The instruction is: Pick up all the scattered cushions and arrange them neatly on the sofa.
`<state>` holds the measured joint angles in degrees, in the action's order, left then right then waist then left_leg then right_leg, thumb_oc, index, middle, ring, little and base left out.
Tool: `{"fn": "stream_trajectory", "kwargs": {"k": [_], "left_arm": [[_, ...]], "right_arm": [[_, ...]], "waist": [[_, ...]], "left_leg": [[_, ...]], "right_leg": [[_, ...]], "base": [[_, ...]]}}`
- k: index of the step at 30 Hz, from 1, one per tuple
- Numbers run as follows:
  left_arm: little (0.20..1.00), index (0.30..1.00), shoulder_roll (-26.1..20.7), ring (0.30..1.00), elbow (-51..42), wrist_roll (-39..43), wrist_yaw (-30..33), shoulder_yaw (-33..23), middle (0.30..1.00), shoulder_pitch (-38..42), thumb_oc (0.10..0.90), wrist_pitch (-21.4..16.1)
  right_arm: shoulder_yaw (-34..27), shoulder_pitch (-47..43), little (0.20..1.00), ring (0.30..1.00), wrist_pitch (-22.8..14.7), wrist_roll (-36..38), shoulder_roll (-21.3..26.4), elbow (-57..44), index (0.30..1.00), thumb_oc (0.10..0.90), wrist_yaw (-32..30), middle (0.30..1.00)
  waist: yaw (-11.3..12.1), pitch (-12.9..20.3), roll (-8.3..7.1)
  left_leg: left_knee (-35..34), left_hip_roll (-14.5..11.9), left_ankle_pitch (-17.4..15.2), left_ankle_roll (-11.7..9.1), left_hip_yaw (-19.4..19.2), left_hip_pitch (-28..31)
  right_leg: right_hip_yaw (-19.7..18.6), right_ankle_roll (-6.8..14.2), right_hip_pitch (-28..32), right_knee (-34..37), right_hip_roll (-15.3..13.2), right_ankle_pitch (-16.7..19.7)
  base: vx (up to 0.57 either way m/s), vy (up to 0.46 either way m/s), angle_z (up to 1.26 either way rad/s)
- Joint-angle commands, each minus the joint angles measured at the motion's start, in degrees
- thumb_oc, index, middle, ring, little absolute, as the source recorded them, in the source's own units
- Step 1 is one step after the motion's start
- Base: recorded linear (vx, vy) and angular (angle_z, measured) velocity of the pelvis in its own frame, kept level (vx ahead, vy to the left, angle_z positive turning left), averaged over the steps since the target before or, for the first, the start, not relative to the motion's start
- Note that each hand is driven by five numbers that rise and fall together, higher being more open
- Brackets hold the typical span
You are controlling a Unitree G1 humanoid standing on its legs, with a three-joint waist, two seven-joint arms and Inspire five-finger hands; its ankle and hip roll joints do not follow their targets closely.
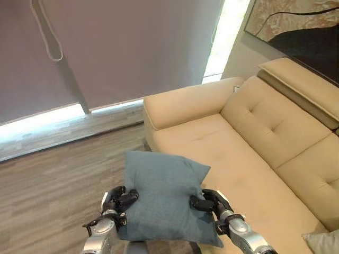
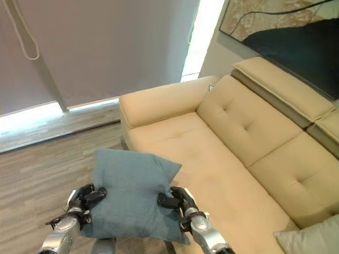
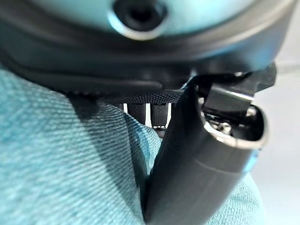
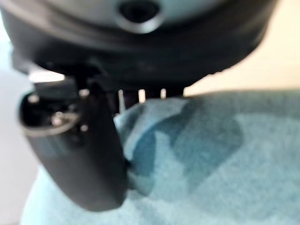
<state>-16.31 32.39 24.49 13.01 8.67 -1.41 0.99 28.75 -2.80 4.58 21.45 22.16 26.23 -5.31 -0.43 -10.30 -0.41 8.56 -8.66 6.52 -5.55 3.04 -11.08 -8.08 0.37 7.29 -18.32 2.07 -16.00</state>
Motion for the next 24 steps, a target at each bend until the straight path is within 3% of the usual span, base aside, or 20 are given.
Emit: {"fn": "stream_trajectory", "kwargs": {"k": [1, 3, 4, 8, 11, 13, 14, 16, 18, 19, 20, 21, 22, 24], "left_arm": [[0.3, 0.3, -1.5, 0.3, -10.2, -5.3, 0.1, 2.7, 0.3, 8.0, 0.4, -6.4], [0.3, 0.3, -1.8, 0.3, -9.4, -6.8, 1.1, 3.0, 0.3, 8.7, 0.4, -6.0], [0.3, 0.3, -1.8, 0.3, -9.2, -7.1, 1.2, 3.0, 0.3, 8.9, 0.4, -6.0], [0.3, 0.3, -1.3, 0.3, -9.4, -5.2, 2.1, 3.0, 0.3, 10.5, 0.4, -6.9], [0.3, 0.3, -0.4, 0.3, -8.2, -4.9, 3.0, 3.4, 0.3, 13.1, 0.4, -6.9], [0.3, 0.3, -0.2, 0.3, -7.6, -5.1, 2.9, 3.3, 0.3, 14.9, 0.4, -7.0], [0.3, 0.3, -0.6, 0.3, -7.7, -6.3, 2.5, 3.5, 0.3, 16.1, 0.4, -7.1], [0.3, 0.3, -0.6, 0.3, -7.6, -6.9, 2.4, 4.1, 0.3, 16.1, 0.4, -7.0], [0.3, 0.3, -0.4, 0.3, -8.0, -6.7, 2.8, 3.1, 0.3, 14.9, 0.4, -7.2], [0.3, 0.3, -0.1, 0.3, -7.6, -5.7, 3.5, 2.6, 0.3, 14.5, 0.4, -7.5], [0.3, 0.3, -0.1, 0.3, -7.6, -5.1, 4.1, 2.1, 0.3, 14.2, 0.4, -7.6], [0.3, 0.3, -0.1, 0.3, -7.0, -4.9, 4.6, 2.1, 0.3, 14.0, 0.4, -7.8], [0.3, 0.3, 0.0, 0.3, -6.0, -4.6, 5.0, 2.2, 0.3, 14.1, 0.4, -7.6], [0.3, 0.3, 0.1, 0.3, -5.9, -4.3, 5.3, 2.0, 0.3, 14.2, 0.4, -7.6]], "right_arm": [[0.2, -8.6, 0.3, 0.3, -7.1, -1.5, -8.4, -10.8, 0.3, 0.4, 4.2, 0.3], [0.6, -9.2, 0.3, 0.3, -7.1, -3.4, -8.8, -12.3, 0.3, 0.4, 3.7, 0.3], [0.7, -9.7, 0.3, 0.3, -7.1, -3.6, -8.7, -12.9, 0.3, 0.4, 3.7, 0.3], [1.4, -12.4, 0.3, 0.3, -7.3, -4.3, -7.5, -14.0, 0.3, 0.4, 3.5, 0.3], [1.7, -14.0, 0.3, 0.3, -7.6, -4.9, -7.0, -14.0, 0.3, 0.4, 3.1, 0.3], [1.8, -15.0, 0.3, 0.3, -7.8, -5.8, -6.4, -14.1, 0.3, 0.4, 3.1, 0.3], [1.3, -15.1, 0.3, 0.3, -7.9, -6.4, -5.7, -14.1, 0.3, 0.4, 2.7, 0.3], [1.8, -14.8, 0.3, 0.3, -7.8, -6.1, -5.7, -13.5, 0.3, 0.4, 2.5, 0.3], [1.9, -14.9, 0.3, 0.3, -7.6, -5.4, -5.7, -12.9, 0.3, 0.4, 2.2, 0.3], [2.7, -15.6, 0.3, 0.3, -7.6, -5.1, -6.0, -12.5, 0.3, 0.4, 2.1, 0.3], [3.3, -16.4, 0.3, 0.3, -7.5, -4.7, -6.1, -12.4, 0.3, 0.4, 1.8, 0.3], [3.6, -16.7, 0.3, 0.3, -7.4, -4.5, -5.9, -12.3, 0.3, 0.4, 1.8, 0.3], [3.6, -16.2, 0.3, 0.3, -7.1, -4.4, -5.1, -12.8, 0.3, 0.4, 1.9, 0.3], [3.6, -15.9, 0.3, 0.3, -7.0, -4.6, -4.5, -13.3, 0.3, 0.4, 1.9, 0.3]], "waist": [[0.9, 1.9, 0.11], [0.4, 2.1, 0.59], [-0.1, 2.2, 0.63], [-2.1, 2.9, 0.67], [-3.5, 2.7, 0.27], [-4.0, 2.7, 0.14], [-4.4, 3.4, 0.5], [-5.0, 3.5, 0.39], [-5.5, 4.3, -0.01], [-5.0, 3.8, -0.18], [-4.2, 3.0, -0.72], [-3.6, 2.8, -1.76], [-2.8, 2.0, -1.99], [-2.5, 2.0, -1.69]], "left_leg": [[-0.6, -1.0, -7.3, 1.4, -5.0, 6.4], [-0.9, -0.2, -9.2, 2.8, -8.8, 9.1], [-1.2, 0.3, -9.8, 3.0, -9.9, 10.2], [-2.8, 1.9, -12.5, 3.5, -12.6, 13.9], [-3.7, 3.2, -15.0, 3.7, -14.3, 17.9], [-3.9, 3.8, -16.5, 3.3, -15.5, 20.3], [-2.4, 3.5, -19.2, 2.7, -15.8, 21.8], [1.7, 3.2, -19.2, 1.8, -15.8, 21.5], [14.5, 2.1, -14.4, -0.2, -16.2, 18.4], [25.8, 0.3, -7.4, -3.0, -14.6, 14.4], [34.4, -0.1, -4.3, -3.5, -13.3, 11.1], [40.1, 0.6, -3.2, -3.2, -12.5, 8.2], [41.8, -0.8, -4.8, -1.5, -12.2, 4.5], [39.1, -1.5, -5.8, -0.7, -12.3, 3.3]], "right_leg": [[7.0, 7.5, -8.0, -9.4, -14.4, 12.4], [13.7, 7.0, -10.2, -12.4, -17.0, 13.4], [16.0, 6.8, -10.8, -11.7, -17.0, 13.2], [22.7, 6.3, -13.8, -2.7, -13.6, 10.6], [25.9, 5.8, -17.8, 3.4, -11.6, 12.9], [31.9, 5.8, -19.0, 7.5, -12.3, 14.3], [34.4, 5.9, -17.7, 11.0, -12.1, 12.0], [32.7, 4.5, -16.3, 10.9, -11.3, 12.1], [29.9, 2.2, -14.0, 11.3, -9.5, 12.0], [28.6, 0.5, -12.5, 11.1, -8.6, 11.8], [27.3, -0.8, -11.2, 11.0, -8.0, 11.2], [25.9, -1.7, -9.9, 11.4, -8.2, 10.9], [23.1, -2.2, -7.6, 11.4, -7.4, 9.4], [22.0, -1.9, -6.6, 11.6, -7.3, 8.5]], "base": [[0.21, 0.332, -1.11], [0.25, 0.325, -0.93], [0.26, 0.266, -0.69], [0.25, 0.119, -0.26], [0.3, -0.006, -0.3], [0.4, -0.079, -0.19], [0.36, -0.111, -0.09], [0.28, -0.136, 0.09], [0.3, -0.191, -0.06], [0.31, -0.215, -0.38], [0.28, -0.197, -0.55], [0.34, -0.115, -1.02], [0.25, -0.036, -1.21], [0.24, 0.076, -0.98]]}}
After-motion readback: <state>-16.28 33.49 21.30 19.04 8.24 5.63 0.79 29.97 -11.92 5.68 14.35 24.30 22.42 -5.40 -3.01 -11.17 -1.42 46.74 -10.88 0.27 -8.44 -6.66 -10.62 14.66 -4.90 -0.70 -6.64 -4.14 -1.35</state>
